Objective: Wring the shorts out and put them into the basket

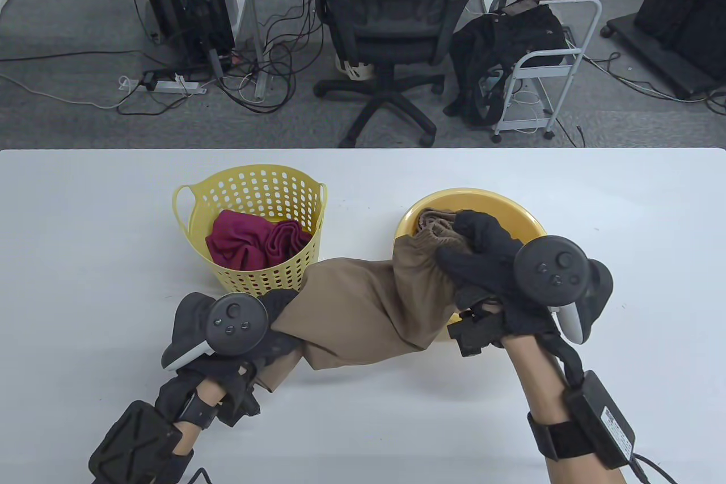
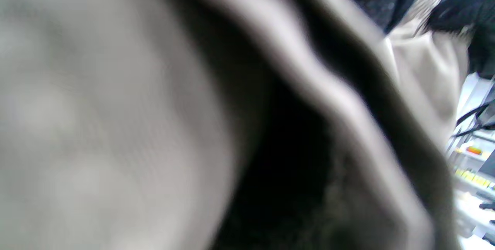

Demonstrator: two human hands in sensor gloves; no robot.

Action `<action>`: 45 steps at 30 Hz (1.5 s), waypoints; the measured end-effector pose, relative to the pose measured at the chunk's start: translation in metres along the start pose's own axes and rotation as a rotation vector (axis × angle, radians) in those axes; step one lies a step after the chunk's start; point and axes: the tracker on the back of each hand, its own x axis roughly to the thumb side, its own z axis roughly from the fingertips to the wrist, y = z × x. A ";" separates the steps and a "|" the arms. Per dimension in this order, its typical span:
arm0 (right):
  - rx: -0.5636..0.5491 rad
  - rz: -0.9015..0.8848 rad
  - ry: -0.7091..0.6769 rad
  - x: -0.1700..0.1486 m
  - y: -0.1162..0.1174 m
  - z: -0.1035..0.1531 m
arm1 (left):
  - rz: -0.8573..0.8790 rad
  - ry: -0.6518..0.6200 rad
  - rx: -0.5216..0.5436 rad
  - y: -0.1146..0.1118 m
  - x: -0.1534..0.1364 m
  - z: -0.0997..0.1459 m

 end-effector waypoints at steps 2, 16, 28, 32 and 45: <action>0.006 0.027 -0.014 0.005 0.008 0.003 | 0.047 -0.010 0.018 0.002 0.003 -0.001; 0.060 0.035 -0.034 0.024 0.055 0.014 | 0.392 0.050 0.160 -0.010 0.017 -0.010; 0.089 -0.025 -0.027 0.032 0.074 0.016 | 0.581 -0.012 0.169 -0.027 0.023 -0.015; 0.102 -0.062 -0.014 0.032 0.077 0.017 | 0.650 -0.114 0.136 -0.032 0.026 -0.016; 0.186 -0.210 -0.026 0.043 0.082 0.024 | 0.501 -0.168 0.187 -0.034 0.041 -0.015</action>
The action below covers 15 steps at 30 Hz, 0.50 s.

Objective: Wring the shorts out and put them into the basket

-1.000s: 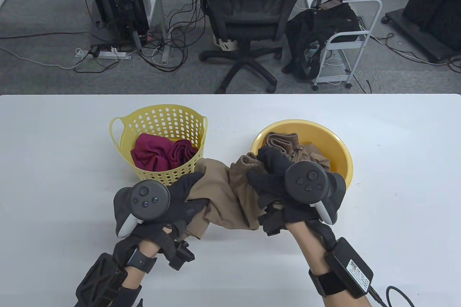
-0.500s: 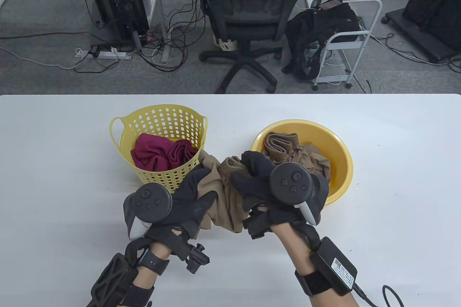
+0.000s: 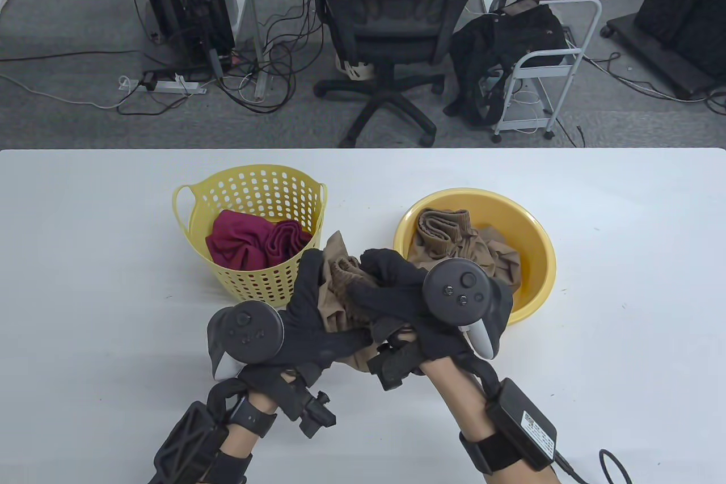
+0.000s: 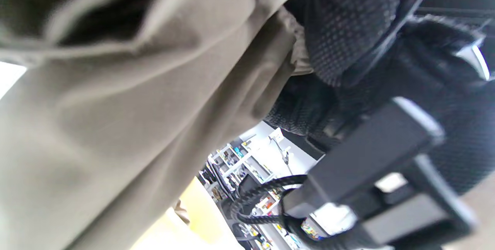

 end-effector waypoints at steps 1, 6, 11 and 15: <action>0.011 -0.012 -0.003 0.001 0.001 0.001 | -0.027 -0.005 0.005 0.000 0.001 0.000; 0.067 -0.077 -0.026 0.004 0.004 0.003 | -0.045 0.006 0.056 0.002 0.003 0.002; 0.124 -0.143 -0.041 0.007 0.011 0.006 | -0.085 0.022 0.101 0.005 0.001 0.002; 0.140 -0.166 -0.060 0.009 0.014 0.007 | -0.073 0.027 0.129 0.007 0.000 0.003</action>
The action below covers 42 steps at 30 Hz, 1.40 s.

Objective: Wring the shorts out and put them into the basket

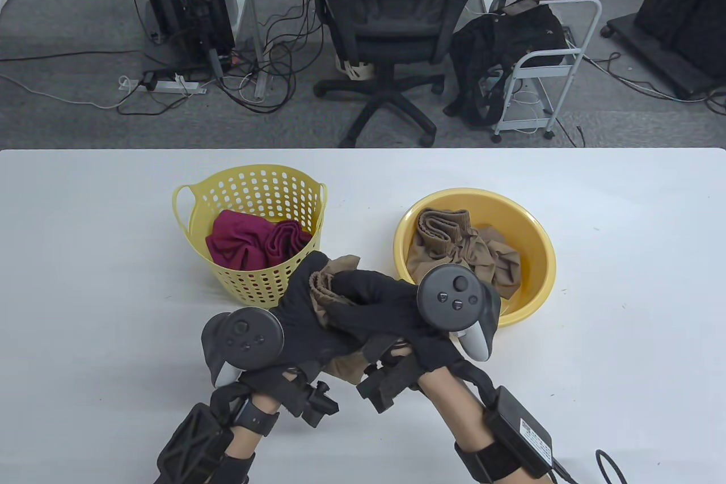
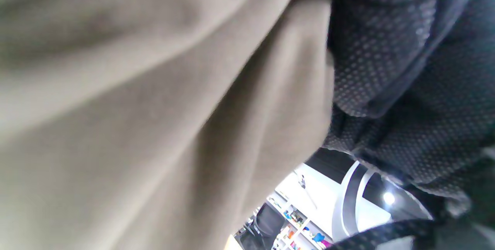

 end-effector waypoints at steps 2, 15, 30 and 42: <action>0.013 -0.010 -0.013 0.001 0.000 0.000 | 0.005 0.002 0.011 0.002 0.000 0.001; 0.069 -0.075 0.005 -0.008 -0.007 0.001 | 0.053 0.021 0.040 0.012 -0.008 0.002; 0.030 -0.118 0.112 -0.051 -0.045 -0.003 | 0.276 0.035 0.076 0.030 -0.019 0.006; 0.249 -0.328 0.225 -0.101 -0.025 -0.004 | 0.593 -0.142 -0.014 0.033 -0.022 0.003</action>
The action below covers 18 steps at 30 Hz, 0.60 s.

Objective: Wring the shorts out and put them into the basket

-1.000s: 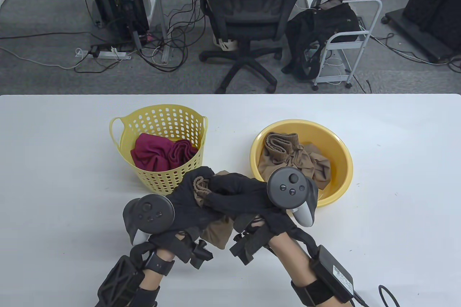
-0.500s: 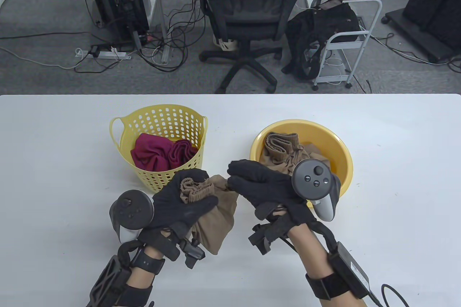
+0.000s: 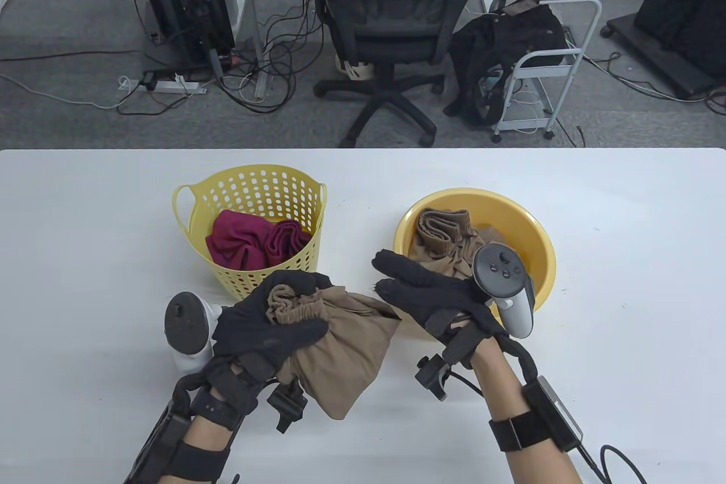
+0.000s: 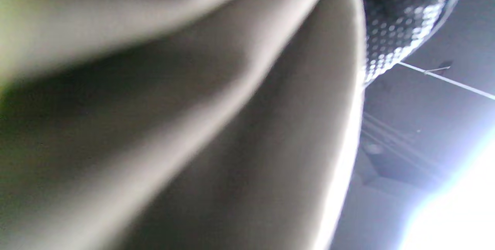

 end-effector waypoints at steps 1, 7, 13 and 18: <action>0.036 -0.038 0.008 -0.005 0.004 -0.001 | 0.040 -0.009 -0.017 -0.001 -0.002 -0.001; 0.227 -0.259 0.009 -0.023 0.030 -0.007 | 0.183 -0.019 -0.013 -0.003 -0.010 -0.003; 0.367 -0.433 -0.025 -0.027 0.055 -0.010 | 0.262 0.005 0.013 -0.003 -0.021 -0.002; 0.493 -0.485 -0.049 -0.024 0.076 -0.010 | 0.258 0.023 0.014 -0.004 -0.027 -0.002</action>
